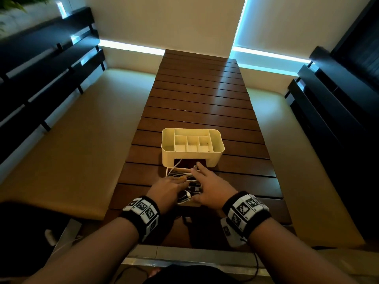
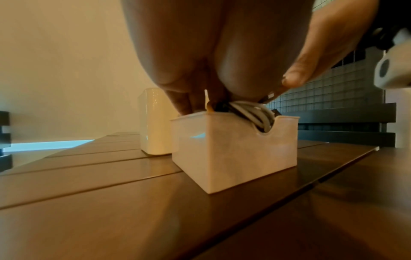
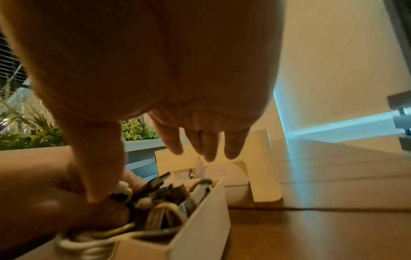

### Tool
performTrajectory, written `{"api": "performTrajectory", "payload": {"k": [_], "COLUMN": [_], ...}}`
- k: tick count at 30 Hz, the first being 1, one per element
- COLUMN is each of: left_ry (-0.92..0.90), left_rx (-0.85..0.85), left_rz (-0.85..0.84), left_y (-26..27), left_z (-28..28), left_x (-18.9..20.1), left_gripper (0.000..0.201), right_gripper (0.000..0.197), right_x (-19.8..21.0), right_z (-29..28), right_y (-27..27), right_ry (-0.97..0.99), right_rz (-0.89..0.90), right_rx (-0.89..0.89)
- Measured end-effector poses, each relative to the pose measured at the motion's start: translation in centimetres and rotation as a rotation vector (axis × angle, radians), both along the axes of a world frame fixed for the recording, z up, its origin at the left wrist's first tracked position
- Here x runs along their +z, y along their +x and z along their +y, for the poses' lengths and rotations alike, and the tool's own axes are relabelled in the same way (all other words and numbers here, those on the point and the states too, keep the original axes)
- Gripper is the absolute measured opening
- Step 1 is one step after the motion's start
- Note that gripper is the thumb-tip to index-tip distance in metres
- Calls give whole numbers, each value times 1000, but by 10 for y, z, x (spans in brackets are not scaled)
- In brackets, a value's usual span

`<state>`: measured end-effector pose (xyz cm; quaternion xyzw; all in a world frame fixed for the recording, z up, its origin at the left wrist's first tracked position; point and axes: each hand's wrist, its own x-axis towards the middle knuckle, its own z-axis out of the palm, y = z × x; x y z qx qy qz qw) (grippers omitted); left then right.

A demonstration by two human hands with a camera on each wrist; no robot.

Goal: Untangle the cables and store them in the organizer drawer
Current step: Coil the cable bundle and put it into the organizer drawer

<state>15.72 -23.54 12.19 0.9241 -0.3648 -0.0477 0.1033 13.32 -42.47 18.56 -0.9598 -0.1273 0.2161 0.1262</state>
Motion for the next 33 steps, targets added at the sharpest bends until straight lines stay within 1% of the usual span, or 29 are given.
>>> {"api": "performTrajectory", "payload": {"k": [2, 5, 7, 9, 11, 12, 13, 15, 18, 21, 23, 24, 26, 28, 29, 31, 33], "left_ry": [35, 62, 79, 64, 20, -1, -16, -11, 10, 25, 49, 88, 125, 130, 144, 168, 178], "left_rx": [-24, 4, 21, 59, 99, 101, 93, 69, 41, 9, 2, 7, 37, 45, 41, 30, 22], "left_rz": [-8, -14, -27, -26, 0, 0, 4, -2, 39, 35, -64, -100, -137, -84, -35, 59, 76], "left_y": [3, 2, 1, 1, -1, -1, -2, -2, -4, -10, -10, -8, -5, -4, -2, -1, 1], "left_z": [2, 2, 2, 1, 1, 2, 3, 4, 12, 22, 27, 28, 27, 26, 26, 27, 24], "left_x": [-1, 1, 2, 2, 0, -3, -7, -10, -15, -17, -20, -21, -22, -19, -17, -12, -6], "left_gripper": [50, 47, 41, 35, 36, 38, 41, 43, 51, 63, 64, 64, 65, 73, 78, 86, 82], "right_gripper": [98, 105, 102, 86, 57, 43, 33, 24, 17, 14, 15, 17, 26, 36, 37, 29, 25], "right_x": [4, 6, 2, -5, -11, -14, -18, -28, -38, -46, -53, -55, -61, -64, -64, -64, -62], "right_z": [5, 16, 21, 23, 18, 15, 11, 8, 10, 15, 15, 14, 12, 9, 8, 4, 2], "right_y": [7, 18, 23, 24, 20, 18, 15, 10, 7, 1, -4, -5, -8, -10, -10, -8, -6], "right_ry": [9, 18, -5, -30, -24, -3, 46, 159, 223, 248, 252, 257, 250, 236, 239, 262, 259], "right_rz": [-11, 88, 122, 30, -141, -187, -179, -131, -204, -296, -344, -355, -392, -423, -421, -382, -352], "right_rx": [62, 117, 142, 152, 130, 110, 71, -6, -50, -45, -38, -31, 11, 50, 57, 75, 102]}}
